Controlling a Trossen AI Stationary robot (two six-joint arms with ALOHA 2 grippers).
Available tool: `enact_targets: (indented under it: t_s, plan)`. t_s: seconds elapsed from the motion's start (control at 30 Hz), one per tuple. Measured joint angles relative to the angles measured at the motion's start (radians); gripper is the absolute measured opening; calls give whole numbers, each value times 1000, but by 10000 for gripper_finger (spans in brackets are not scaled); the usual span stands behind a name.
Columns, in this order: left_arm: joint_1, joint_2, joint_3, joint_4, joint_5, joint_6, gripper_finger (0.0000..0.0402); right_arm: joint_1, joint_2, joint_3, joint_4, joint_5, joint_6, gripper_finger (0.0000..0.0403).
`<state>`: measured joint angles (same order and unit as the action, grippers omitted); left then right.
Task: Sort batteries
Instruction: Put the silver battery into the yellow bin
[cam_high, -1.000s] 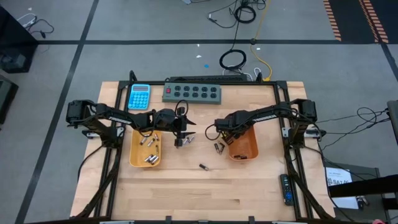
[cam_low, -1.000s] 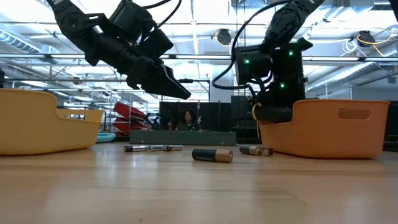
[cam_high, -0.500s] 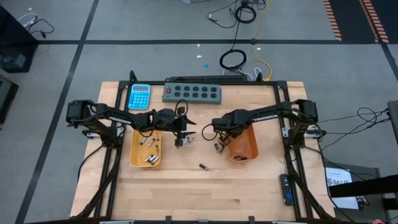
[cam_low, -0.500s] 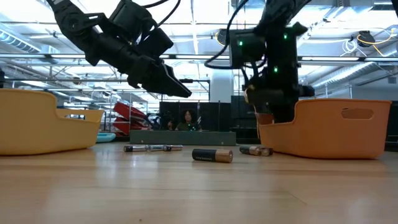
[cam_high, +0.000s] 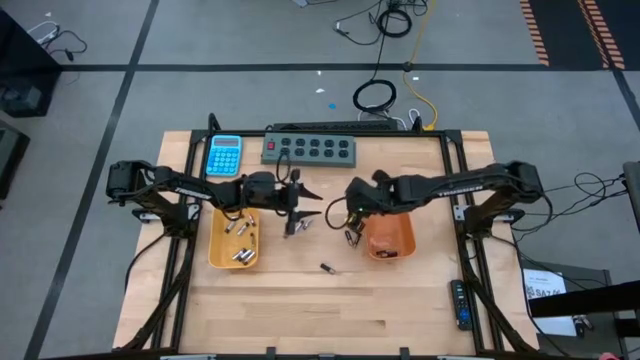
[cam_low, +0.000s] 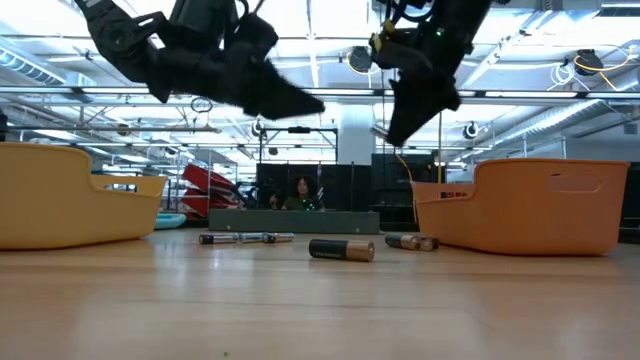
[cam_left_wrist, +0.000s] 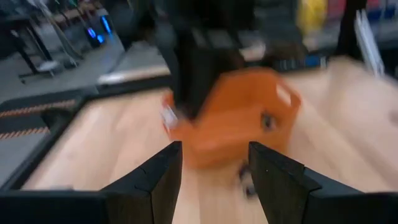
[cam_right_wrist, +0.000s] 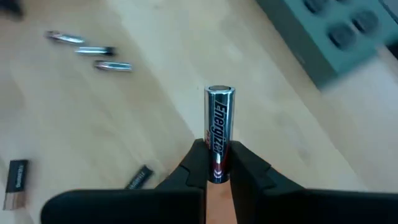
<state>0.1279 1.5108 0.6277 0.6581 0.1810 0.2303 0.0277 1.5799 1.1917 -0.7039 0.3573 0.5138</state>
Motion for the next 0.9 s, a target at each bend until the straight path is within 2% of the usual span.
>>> enact_targets:
  t_s: [0.13, 0.37, 0.63, 0.8, 0.9]
  plan:
    - [2, 0, 3, 94, 1, -67, 193, 13, -5, -36, 150, 4, -104, 22]
    - [1, 0, 26, 95, 2, -141, 193, 27, -6, -39, 366, 8, -282, 24]
    - [2, 0, 30, 96, -9, -174, 193, 60, -6, -39, 393, -12, -350, 22]
    - [1, 0, 30, 96, -9, -172, 193, 77, -6, -39, 435, 34, -389, 22]
    - [-3, 0, 30, 95, -9, -141, 172, 79, -6, -39, 475, 36, -415, 22]
